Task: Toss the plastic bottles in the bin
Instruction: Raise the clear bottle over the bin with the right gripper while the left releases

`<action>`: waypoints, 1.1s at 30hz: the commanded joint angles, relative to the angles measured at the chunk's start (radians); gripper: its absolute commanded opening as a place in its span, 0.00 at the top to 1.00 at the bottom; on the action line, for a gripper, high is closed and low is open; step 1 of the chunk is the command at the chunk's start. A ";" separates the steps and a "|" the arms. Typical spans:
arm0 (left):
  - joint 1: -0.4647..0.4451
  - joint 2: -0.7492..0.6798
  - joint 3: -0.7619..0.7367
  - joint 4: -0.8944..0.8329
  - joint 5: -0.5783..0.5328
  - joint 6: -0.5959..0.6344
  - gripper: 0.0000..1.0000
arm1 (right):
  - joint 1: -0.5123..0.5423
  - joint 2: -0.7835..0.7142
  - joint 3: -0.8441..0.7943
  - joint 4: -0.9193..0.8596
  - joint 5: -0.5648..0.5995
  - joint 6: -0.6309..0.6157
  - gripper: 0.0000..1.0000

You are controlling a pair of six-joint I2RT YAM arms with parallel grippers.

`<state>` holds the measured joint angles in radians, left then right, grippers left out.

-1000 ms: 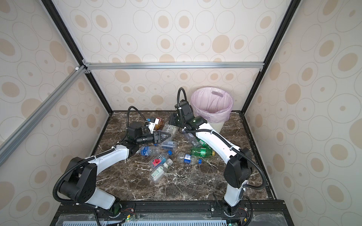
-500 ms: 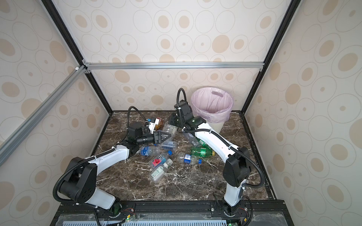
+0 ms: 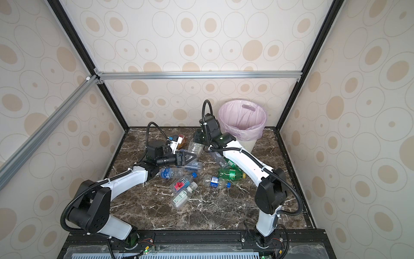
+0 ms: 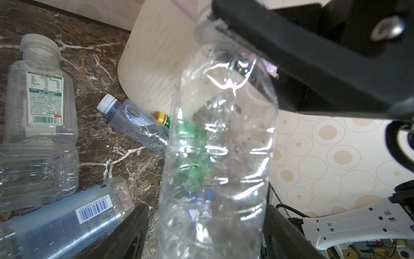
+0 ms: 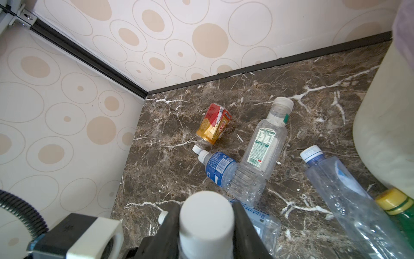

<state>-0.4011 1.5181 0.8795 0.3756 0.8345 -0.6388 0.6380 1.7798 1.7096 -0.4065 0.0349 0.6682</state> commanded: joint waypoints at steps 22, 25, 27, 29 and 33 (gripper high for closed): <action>-0.248 -0.021 0.462 -0.423 -0.351 0.310 0.01 | -0.079 -0.259 0.204 -0.044 0.266 -0.384 0.90; -0.298 0.038 0.586 -0.505 -0.425 0.361 0.01 | -0.087 -0.301 0.218 0.003 0.322 -0.475 0.90; -0.326 0.076 0.658 -0.557 -0.478 0.402 0.01 | -0.088 -0.328 0.233 0.034 0.359 -0.536 0.90; -0.348 0.111 0.739 -0.605 -0.521 0.437 0.01 | -0.092 -0.351 0.249 0.064 0.383 -0.596 0.90; -0.374 0.163 0.859 -0.652 -0.590 0.482 0.01 | -0.095 -0.393 0.276 0.139 0.420 -0.704 0.89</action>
<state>-0.7582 1.6661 1.6455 -0.1890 0.3389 -0.2481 0.5484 1.4239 1.9499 -0.3592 0.3935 0.0998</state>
